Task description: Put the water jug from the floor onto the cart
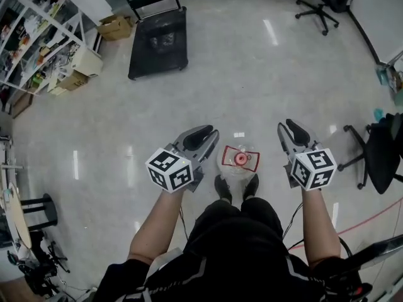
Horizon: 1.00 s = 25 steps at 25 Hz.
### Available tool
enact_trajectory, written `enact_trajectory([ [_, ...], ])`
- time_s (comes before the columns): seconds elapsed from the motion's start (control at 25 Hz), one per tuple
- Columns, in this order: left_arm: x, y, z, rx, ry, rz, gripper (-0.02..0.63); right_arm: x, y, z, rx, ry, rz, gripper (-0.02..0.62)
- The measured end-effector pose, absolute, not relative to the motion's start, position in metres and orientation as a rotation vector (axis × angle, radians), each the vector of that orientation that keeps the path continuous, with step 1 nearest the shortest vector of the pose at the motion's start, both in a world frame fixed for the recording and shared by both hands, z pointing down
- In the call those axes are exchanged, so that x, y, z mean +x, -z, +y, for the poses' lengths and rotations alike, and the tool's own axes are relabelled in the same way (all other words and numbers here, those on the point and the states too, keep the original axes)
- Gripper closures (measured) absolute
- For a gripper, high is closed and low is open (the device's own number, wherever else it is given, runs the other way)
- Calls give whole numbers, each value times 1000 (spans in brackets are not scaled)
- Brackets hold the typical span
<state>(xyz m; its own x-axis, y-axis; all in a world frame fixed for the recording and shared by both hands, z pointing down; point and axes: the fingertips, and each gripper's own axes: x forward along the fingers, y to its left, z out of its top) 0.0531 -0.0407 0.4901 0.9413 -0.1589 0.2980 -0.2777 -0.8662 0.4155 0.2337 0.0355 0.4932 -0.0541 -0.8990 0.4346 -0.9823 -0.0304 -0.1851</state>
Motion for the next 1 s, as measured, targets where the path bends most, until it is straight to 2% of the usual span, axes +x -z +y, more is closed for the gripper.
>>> enact_trajectory([
  [0.2,69,-586,-38,2483,-555,-371,496,251,-598,47,1955,-934,-1967,494],
  [0.4,69,-694,-19,2332,-733,-368,391,233,-718,76,1797,-1206,-1871,466],
  [0.72,55,-873,9,2159,-1111,-339,391,205,-878,120,1669,-1541,-1671,449],
  [1.0,33,-960,36,2029,-1255,-315,391,174,-953,147,1603,-1696,-1570,439],
])
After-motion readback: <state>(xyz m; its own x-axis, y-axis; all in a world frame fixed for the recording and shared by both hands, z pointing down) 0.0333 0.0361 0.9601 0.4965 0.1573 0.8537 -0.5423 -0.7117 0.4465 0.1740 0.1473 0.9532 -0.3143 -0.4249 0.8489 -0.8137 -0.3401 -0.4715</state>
